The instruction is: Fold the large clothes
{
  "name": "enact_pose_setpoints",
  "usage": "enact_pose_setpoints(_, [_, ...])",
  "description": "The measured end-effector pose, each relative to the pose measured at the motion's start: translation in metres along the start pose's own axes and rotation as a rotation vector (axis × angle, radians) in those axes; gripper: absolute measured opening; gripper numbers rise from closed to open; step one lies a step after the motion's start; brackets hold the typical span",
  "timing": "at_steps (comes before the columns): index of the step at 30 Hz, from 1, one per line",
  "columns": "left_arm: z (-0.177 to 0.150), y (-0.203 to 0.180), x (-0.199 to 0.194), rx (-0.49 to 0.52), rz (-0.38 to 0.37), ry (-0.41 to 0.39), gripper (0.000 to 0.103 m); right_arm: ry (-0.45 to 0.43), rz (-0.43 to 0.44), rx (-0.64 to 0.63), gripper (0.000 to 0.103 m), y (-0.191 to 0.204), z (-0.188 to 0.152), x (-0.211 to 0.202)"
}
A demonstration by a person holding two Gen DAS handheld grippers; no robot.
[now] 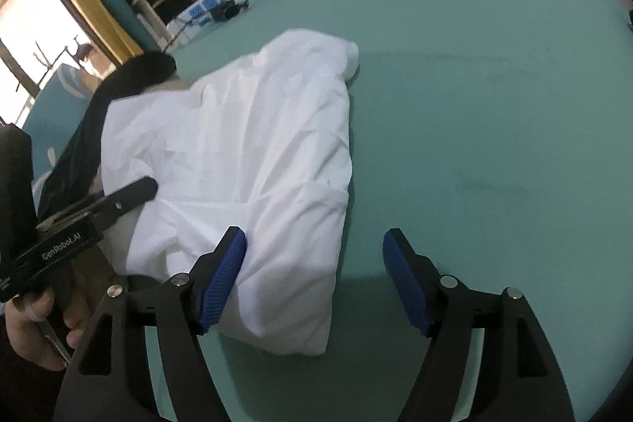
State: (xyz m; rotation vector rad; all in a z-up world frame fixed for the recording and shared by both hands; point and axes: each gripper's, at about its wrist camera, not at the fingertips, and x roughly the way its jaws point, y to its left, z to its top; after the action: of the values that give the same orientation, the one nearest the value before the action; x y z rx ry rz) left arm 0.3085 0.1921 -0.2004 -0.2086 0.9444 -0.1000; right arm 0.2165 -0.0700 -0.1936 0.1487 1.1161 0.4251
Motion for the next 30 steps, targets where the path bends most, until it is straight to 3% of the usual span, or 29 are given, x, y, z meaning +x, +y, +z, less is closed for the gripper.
enact_pose_setpoints(12, [-0.014, -0.013, -0.046, -0.055, 0.076, -0.024, 0.05, 0.016, -0.026, -0.067, 0.073, 0.005, -0.016, -0.031])
enact_pose_setpoints(24, [-0.048, -0.045, -0.089, -0.129, 0.048, -0.053, 0.05, 0.011, -0.033, -0.074, 0.073, -0.004, -0.051, -0.071])
enact_pose_setpoints(30, [-0.071, -0.082, -0.101, -0.066, 0.06, -0.016, 0.05, 0.006, -0.046, -0.083, 0.073, -0.015, -0.073, -0.094])
